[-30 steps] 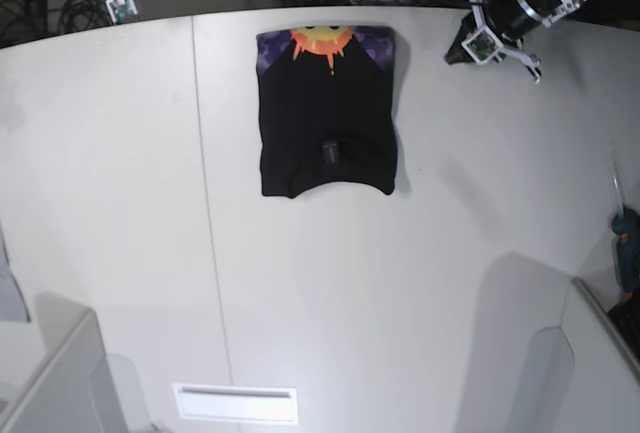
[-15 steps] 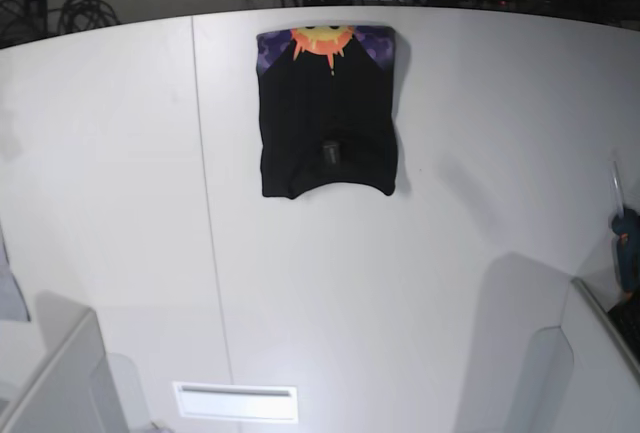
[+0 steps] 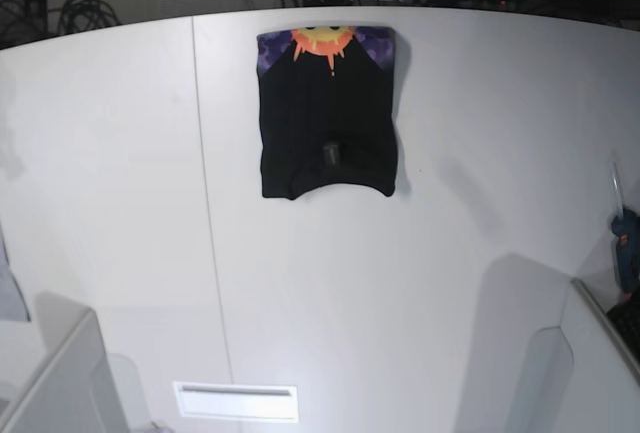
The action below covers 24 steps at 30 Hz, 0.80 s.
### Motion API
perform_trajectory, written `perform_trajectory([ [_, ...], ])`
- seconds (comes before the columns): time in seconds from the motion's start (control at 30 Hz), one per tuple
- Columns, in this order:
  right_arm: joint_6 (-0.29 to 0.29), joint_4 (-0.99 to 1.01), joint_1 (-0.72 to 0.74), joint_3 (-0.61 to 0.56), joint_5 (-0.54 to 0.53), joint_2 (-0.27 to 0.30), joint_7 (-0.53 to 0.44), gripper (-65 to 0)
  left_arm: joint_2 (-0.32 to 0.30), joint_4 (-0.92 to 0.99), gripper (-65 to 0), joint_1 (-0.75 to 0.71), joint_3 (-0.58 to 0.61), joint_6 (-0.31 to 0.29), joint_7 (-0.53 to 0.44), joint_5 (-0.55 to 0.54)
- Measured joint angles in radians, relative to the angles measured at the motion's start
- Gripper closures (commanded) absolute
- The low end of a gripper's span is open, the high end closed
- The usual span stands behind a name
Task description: Fold the T-shirt properly
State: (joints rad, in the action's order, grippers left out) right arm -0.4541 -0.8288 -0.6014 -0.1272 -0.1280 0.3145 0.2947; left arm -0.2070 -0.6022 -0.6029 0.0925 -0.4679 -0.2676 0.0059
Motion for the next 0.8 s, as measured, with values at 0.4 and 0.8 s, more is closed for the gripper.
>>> perform_trajectory([
  [0.4,0.070,0.605,0.237,-0.053,-0.006,-0.199,-0.392,0.0,0.054,0.472,0.0,0.351,0.138,0.183,-0.061,0.002],
  [0.8,0.320,0.608,0.301,-0.054,-0.071,-0.235,-0.515,0.0,0.049,0.478,0.0,0.351,0.130,0.289,-0.059,-0.006],
])
